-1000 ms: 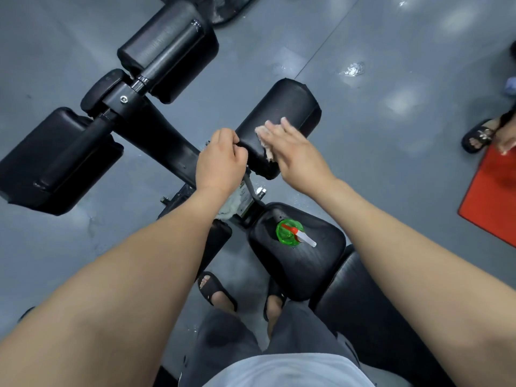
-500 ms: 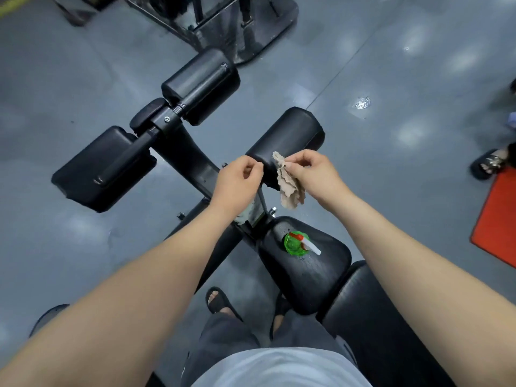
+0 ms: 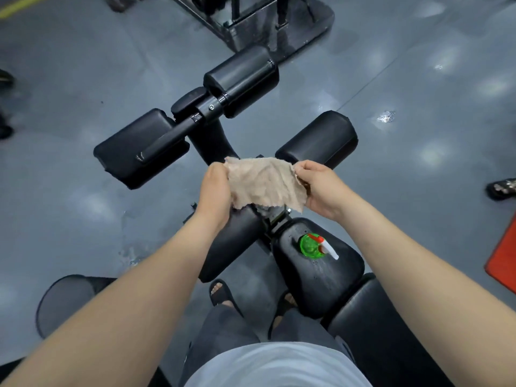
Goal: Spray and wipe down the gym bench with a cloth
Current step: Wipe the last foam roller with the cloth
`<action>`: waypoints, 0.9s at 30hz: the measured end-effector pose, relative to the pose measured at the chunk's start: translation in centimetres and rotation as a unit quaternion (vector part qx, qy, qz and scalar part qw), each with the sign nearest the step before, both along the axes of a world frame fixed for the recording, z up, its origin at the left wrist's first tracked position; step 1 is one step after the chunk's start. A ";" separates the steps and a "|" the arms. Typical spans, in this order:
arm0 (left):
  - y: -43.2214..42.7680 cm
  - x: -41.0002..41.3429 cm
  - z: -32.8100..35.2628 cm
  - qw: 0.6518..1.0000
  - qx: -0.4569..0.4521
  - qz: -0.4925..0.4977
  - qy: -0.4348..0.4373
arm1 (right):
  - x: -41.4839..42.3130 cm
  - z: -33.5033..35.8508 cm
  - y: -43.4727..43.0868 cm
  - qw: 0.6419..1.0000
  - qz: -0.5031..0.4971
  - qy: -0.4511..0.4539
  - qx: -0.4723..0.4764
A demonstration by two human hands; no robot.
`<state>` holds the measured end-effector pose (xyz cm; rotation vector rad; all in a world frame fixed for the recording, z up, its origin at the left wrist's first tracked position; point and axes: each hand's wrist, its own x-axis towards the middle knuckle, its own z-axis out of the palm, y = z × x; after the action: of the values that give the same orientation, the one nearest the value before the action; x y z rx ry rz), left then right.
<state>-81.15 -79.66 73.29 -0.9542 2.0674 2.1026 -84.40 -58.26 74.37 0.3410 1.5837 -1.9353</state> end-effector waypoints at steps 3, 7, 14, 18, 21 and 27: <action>-2.5 0.4 0.0 0.995 -0.093 0.025 -0.010 | 1.2 0.0 -2.3 0.993 0.059 -0.071 -0.072; -5.2 1.6 -0.1 0.967 -0.249 -0.003 -0.049 | 3.0 -1.2 -5.9 0.982 0.172 -0.069 -0.035; -6.5 3.8 -2.3 0.866 -0.436 -0.188 -0.155 | 4.9 -4.2 -5.8 0.922 0.352 -0.020 0.162; -3.9 2.9 -2.2 0.843 -0.489 -0.219 -0.041 | 4.1 -5.3 -2.6 0.945 0.261 -0.024 0.194; 0.0 0.5 -2.4 0.853 -0.438 -0.283 0.026 | 3.4 -7.0 1.3 0.964 0.143 -0.017 0.224; 7.2 -1.0 -5.0 0.698 -0.569 -0.423 -0.097 | 4.3 -10.2 7.9 0.949 0.082 -0.040 0.301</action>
<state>-82.15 -72.48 68.30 -0.0307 2.7531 0.1549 -80.09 -50.34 64.12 0.5058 2.0513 -1.2627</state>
